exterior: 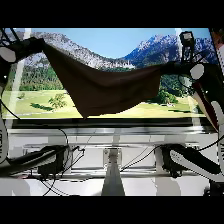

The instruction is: Fold the clothes and pants, and hang the long-sleeved shirts on hangers.

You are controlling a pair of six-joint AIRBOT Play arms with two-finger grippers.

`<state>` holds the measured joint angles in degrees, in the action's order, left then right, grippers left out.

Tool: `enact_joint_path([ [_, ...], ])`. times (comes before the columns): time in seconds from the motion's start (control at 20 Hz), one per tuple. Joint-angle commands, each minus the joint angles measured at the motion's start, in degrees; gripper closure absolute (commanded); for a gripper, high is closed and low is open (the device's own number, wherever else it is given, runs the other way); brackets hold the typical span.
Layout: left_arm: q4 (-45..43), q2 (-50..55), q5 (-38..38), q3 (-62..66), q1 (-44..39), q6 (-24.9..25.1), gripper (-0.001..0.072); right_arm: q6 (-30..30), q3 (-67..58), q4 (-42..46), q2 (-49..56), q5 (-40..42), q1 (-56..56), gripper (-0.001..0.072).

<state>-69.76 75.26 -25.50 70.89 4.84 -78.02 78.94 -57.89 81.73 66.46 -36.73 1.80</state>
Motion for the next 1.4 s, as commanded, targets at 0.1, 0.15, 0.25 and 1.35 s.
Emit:
enact_joint_path([
  [0.1,-0.1,0.6,4.0,0.0,-2.6,0.0,0.0296,1.5,0.1,0.0,0.7,9.0,0.0,0.0698],
  [0.15,-0.1,0.6,0.9,0.0,-2.6,0.0,0.0057,1.5,0.1,0.1,0.7,8.6,0.0,0.0698],
  [0.25,-0.6,0.6,-7.0,0.0,-2.3,0.0,0.0005,1.5,0.1,0.2,0.7,7.6,0.0,0.0698],
  [1.35,19.5,11.8,-48.0,-16.0,-6.2,3.9,0.0202,1.4,0.1,0.1,0.7,1.4,0.0,0.0698],
])
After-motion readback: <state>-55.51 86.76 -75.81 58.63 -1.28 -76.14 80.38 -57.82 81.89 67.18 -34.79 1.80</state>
